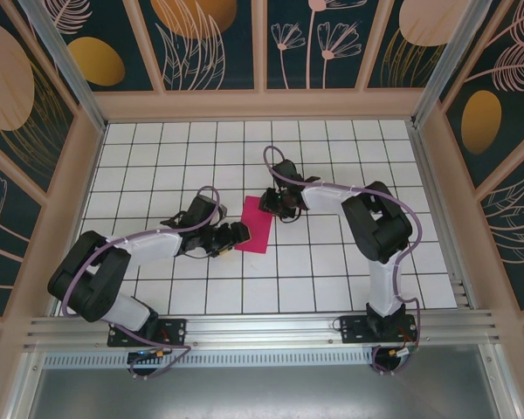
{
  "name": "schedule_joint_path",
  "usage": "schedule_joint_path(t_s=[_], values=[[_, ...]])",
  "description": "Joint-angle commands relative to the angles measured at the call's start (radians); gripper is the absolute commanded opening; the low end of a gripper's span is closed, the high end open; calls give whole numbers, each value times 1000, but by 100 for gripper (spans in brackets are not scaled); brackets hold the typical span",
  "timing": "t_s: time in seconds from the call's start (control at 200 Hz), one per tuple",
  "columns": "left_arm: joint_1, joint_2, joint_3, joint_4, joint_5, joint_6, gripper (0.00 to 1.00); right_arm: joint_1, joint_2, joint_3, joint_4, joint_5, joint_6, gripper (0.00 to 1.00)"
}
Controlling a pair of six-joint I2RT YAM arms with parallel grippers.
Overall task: Fold a paper plane with a square sheet of paper (pick it up from the middle)
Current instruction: Fold the triangle a second time at the center of the table.
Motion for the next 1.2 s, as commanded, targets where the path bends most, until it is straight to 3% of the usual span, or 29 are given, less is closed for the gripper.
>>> schedule_joint_path(t_s=[0.0, 0.575, 0.816, 1.196], values=[[-7, 19, 24, 9, 17, -10, 76, -5, 62, -53, -14, 27, -7, 37], [-12, 26, 35, 104, 84, -20, 70, -6, 63, -72, -1, 22, -13, 35], [-11, 16, 37, 210, 147, -22, 58, -8, 61, -85, 15, 2, -14, 35], [-12, 103, 79, 323, 200, -23, 57, -16, 58, -90, 20, -37, -21, 33]])
